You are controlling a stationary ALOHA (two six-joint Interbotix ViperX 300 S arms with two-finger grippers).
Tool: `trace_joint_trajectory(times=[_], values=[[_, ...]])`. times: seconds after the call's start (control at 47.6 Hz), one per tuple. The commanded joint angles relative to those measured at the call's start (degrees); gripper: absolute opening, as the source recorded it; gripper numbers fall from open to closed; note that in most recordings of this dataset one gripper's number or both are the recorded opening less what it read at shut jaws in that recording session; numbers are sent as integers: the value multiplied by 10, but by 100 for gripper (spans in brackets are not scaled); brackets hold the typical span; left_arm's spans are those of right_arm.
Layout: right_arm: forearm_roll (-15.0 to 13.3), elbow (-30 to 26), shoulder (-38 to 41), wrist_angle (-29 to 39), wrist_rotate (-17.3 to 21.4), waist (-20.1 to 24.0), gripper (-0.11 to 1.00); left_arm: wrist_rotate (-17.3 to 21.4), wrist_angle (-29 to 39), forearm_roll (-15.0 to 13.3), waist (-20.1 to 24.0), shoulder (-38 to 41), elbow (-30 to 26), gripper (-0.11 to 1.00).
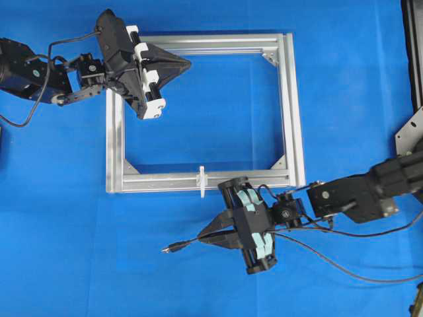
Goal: Insert the wire through the string loop located in the center.
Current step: 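Close the right gripper on the cable just behind the USB plug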
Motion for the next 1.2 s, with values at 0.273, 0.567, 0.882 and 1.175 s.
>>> trace_joint_trajectory(times=[0.273, 0.567, 0.882, 1.175], values=[[-1, -8, -70, 53, -1, 4, -2, 0, -3, 2, 0, -17, -4, 0], [-1, -5, -70, 53, -1, 5, -2, -2, -3, 3, 0, -17, -4, 0], [-1, -5, -70, 53, -1, 5, -2, -2, -3, 2, 0, -17, -4, 0], [-1, -4, -70, 53, -1, 5, -2, -2, -2, 2, -1, -17, -4, 0]])
